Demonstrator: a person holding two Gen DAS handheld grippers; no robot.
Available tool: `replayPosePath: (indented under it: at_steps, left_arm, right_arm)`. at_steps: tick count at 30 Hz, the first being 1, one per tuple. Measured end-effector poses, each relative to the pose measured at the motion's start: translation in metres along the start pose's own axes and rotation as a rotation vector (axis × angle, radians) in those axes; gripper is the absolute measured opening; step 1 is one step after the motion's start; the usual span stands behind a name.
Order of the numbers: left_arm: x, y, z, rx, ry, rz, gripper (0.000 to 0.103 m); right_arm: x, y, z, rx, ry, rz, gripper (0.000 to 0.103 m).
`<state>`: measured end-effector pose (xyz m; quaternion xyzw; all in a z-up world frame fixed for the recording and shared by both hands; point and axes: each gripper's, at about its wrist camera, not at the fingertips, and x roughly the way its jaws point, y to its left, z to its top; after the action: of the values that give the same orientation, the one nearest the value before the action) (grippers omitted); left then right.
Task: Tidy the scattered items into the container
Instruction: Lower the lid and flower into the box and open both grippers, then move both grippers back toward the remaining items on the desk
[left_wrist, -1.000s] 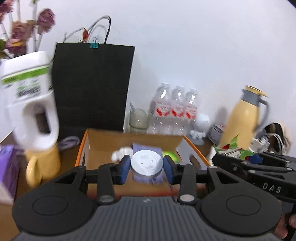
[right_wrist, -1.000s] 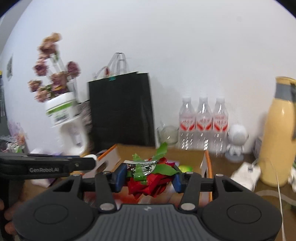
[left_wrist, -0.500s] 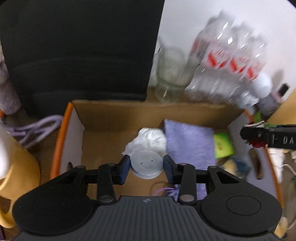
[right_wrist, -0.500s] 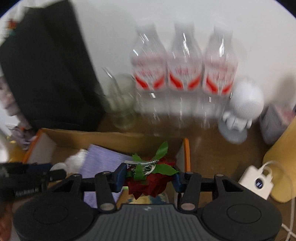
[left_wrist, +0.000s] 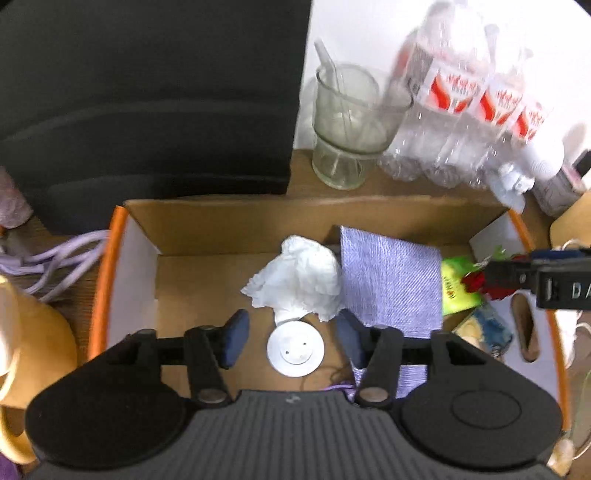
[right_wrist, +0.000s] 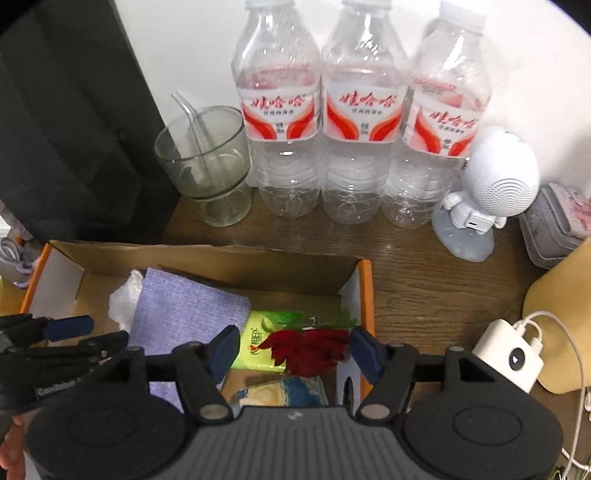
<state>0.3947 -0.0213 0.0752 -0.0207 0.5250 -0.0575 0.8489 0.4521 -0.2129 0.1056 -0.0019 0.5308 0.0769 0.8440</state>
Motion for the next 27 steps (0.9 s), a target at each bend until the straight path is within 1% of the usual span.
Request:
replayPosePath:
  at_steps: [1,2,4,5,7,10,14,16,22,25,27]
  left_arm:
    - [-0.008,0.001,0.001,-0.006,-0.006,0.01,0.077]
    - [-0.015,0.001,0.002,-0.011,-0.014,0.024,0.086]
    - [-0.032,0.001,0.001,-0.016,-0.033,0.049,0.089]
    - [-0.04,0.003,0.0,-0.023,-0.04,0.059,0.093]
    - [-0.054,0.003,-0.003,-0.037,-0.055,0.074,0.098]
    - [-0.074,0.0,-0.01,-0.031,-0.073,0.1,0.099]
    - [-0.1,-0.006,-0.025,-0.017,-0.121,0.109,0.103]
    - [-0.113,-0.007,-0.036,-0.022,-0.148,0.118,0.103]
    - [-0.142,-0.002,-0.067,-0.059,-0.212,0.134,0.103]
    - [-0.153,-0.004,-0.08,-0.057,-0.245,0.153,0.103]
    - [-0.16,-0.006,-0.09,-0.048,-0.269,0.149,0.103]
  right_arm:
    - [-0.006,0.001,-0.001,0.004,-0.003,0.0,0.07]
    - [-0.01,0.001,-0.002,0.006,-0.005,0.001,0.073]
    - [-0.024,0.003,-0.006,0.006,-0.013,0.009,0.075]
    - [-0.03,0.005,-0.009,0.006,-0.015,0.015,0.077]
    - [-0.044,0.008,-0.016,0.003,-0.018,0.021,0.077]
    - [-0.065,0.014,-0.026,-0.006,-0.035,0.03,0.079]
    - [-0.092,0.024,-0.043,-0.018,-0.062,0.044,0.081]
    - [-0.105,0.029,-0.053,-0.023,-0.079,0.056,0.083]
    - [-0.128,0.037,-0.087,-0.043,-0.12,0.077,0.084]
    - [-0.136,0.041,-0.101,-0.039,-0.134,0.086,0.084]
    - [-0.143,0.043,-0.109,-0.038,-0.145,0.096,0.084]
